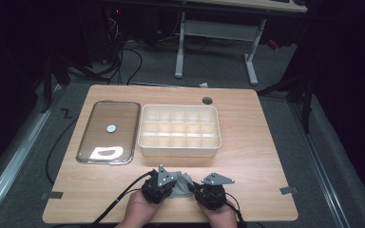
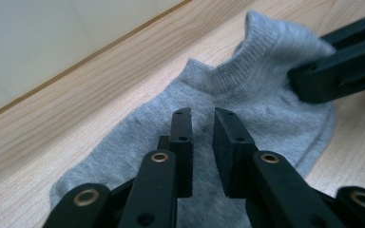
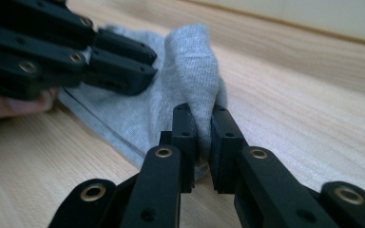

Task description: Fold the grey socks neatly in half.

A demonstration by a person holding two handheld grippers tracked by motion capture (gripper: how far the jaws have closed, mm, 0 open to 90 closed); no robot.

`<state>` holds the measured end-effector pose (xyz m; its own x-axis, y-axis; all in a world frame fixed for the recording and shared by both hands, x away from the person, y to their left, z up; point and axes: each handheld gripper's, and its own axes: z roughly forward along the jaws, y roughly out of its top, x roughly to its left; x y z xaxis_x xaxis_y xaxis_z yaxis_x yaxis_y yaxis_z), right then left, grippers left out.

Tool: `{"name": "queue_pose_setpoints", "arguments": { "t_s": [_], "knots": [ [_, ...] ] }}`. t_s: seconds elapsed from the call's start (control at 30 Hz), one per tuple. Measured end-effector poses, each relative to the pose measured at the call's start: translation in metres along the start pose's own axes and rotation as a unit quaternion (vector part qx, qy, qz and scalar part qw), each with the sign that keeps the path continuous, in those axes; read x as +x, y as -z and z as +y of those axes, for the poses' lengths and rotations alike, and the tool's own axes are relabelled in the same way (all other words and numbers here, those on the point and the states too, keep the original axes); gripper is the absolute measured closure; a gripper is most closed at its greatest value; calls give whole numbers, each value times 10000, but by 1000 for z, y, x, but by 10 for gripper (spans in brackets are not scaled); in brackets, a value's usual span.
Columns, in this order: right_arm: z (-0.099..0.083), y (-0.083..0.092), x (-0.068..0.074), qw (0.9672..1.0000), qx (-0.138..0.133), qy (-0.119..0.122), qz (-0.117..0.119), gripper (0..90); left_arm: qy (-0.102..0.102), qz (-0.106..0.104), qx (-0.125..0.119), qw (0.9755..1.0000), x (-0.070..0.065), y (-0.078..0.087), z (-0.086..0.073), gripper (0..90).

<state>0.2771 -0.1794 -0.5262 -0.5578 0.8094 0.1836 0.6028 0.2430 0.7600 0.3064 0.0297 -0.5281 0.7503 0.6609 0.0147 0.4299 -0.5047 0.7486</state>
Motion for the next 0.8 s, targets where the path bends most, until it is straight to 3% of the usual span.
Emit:
{"name": "queue_pose_setpoints", "arguments": {
  "t_s": [0.23,0.57,0.63,0.73,0.77,0.8],
  "knots": [
    [5,16,2,9987,-459,-46,209,865,-122,46,-96,9999,-9,-4,1,781],
    [8,25,2,9973,-730,-20,127,869,-362,88,-135,9992,-24,-13,8,782],
    [7,25,0,9973,-731,-5,74,868,-249,-30,-105,9996,-22,-12,10,774],
    [5,25,-1,9974,-713,19,15,868,-117,-88,-207,9997,-18,-6,12,694],
    [4,26,-4,9974,-714,-11,-3,867,-17,-47,-469,9989,-11,4,13,669],
    [4,26,-4,9975,-706,0,-14,868,51,-9,-563,9984,-7,9,12,647]
  ]
}}
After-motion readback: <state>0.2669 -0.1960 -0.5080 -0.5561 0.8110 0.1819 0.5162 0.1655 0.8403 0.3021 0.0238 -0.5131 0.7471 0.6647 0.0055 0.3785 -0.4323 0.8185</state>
